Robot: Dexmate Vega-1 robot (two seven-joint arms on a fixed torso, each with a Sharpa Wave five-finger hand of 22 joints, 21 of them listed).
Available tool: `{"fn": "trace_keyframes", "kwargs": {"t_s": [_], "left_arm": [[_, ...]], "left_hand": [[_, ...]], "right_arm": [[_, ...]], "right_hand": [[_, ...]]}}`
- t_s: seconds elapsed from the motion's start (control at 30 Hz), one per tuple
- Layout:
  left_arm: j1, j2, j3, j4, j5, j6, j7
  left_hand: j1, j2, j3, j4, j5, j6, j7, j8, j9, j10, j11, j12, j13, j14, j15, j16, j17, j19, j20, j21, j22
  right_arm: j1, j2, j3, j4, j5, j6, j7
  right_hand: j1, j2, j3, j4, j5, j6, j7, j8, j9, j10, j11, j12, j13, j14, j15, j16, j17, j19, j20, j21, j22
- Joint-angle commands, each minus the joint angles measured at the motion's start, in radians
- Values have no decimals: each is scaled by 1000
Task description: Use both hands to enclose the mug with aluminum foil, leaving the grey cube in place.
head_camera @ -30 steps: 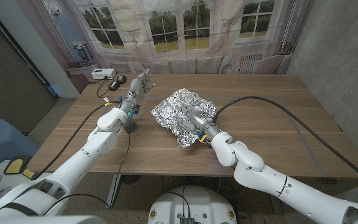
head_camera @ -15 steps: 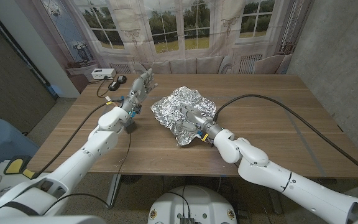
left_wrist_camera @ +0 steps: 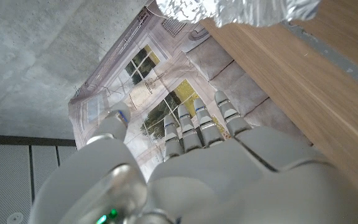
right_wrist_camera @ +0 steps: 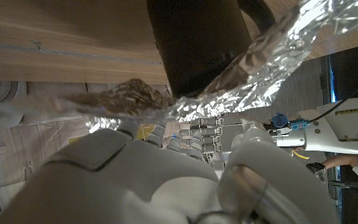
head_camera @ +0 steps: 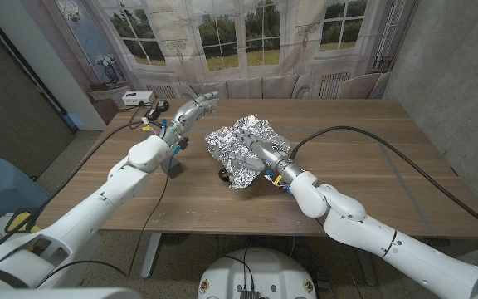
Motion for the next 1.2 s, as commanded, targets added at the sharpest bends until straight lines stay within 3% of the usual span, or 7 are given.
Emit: {"fn": "trace_keyframes", "kwargs": {"t_s": [0.03, 0.27, 0.3, 0.43, 0.77, 0.93, 1.2], "left_arm": [[-87, 74, 68, -26, 92, -47, -144], [-139, 108, 108, -68, 130, -23, -253], [-137, 97, 106, -59, 88, -21, -275], [-148, 63, 103, 2, 6, -46, -334], [-181, 77, 131, -13, 27, 9, -391], [-221, 89, 159, -23, 65, 66, -426], [-241, 98, 185, -58, 138, 128, -406]], "left_hand": [[133, -7, -7, -5, 9, 140, 11, 22, 3, 121, -23, 18, 2, 93, -70, 10, 3, 59, -25, 20, 2], [202, -71, -75, 14, 22, 59, 13, -44, 5, 84, -20, -30, 4, 47, -60, -31, 4, 55, -28, 18, 5], [132, -74, -118, 59, 18, 79, 24, -44, 6, 95, -27, -33, 7, 51, -57, -29, 11, 56, -33, 19, 8], [39, -48, -162, 113, 15, 83, 68, -56, 6, 96, 18, -46, 10, 26, -13, -37, 13, 29, 0, 10, 11], [11, -66, -194, 111, 21, -34, 64, -93, 4, 7, 58, -94, 12, -56, 19, -60, 6, -22, 33, -11, 12], [-8, -81, -223, 107, 27, -148, 57, -99, 3, -119, 85, -130, 14, -178, 53, -67, 6, -75, 61, -36, 12], [6, -87, -231, 94, 35, -192, 47, -92, 3, -172, 50, -132, 15, -227, 69, -65, 5, -97, 73, -47, 10]], "right_arm": [[-28, 13, 32, 9, 21, 53, -74], [-40, 19, 35, 7, 4, 42, -96], [-40, 17, 37, 8, 9, 48, -94], [-48, 19, 47, 12, 29, 57, -100], [-81, 20, 74, 1, 72, 47, -124], [-116, 31, 99, -17, 98, 6, -158], [-154, 48, 98, -64, 84, -133, -179]], "right_hand": [[14, 6, 5, -8, 9, 4, -2, 5, 0, -1, -7, 7, 3, 7, -3, 3, -1, 17, 5, 7, 2], [25, 9, 9, -16, 9, 3, 2, 5, 0, 0, -5, 7, 3, 10, -6, 2, -2, 21, -7, 6, 2], [26, 9, 9, -17, 9, 3, 3, 5, 0, 1, -4, 7, 3, 10, -6, 3, -3, 22, -8, 6, 2], [27, 7, 8, -19, 8, 2, 4, 5, 0, 5, -3, 8, 3, 11, -6, 2, -2, 22, -9, 4, 2], [12, -1, -2, -16, 3, -5, 17, 3, 0, 14, 6, 11, 3, 12, 4, 3, 1, 22, -4, 1, 2], [13, -3, -4, -19, 2, -18, 25, -1, 0, 10, 12, 9, 3, 4, 9, 0, 1, 22, 0, 0, 3], [20, -5, -5, -28, 0, -14, 52, 3, 1, 21, 28, 12, 3, 0, 19, -3, 0, 22, 3, -3, 3]]}}
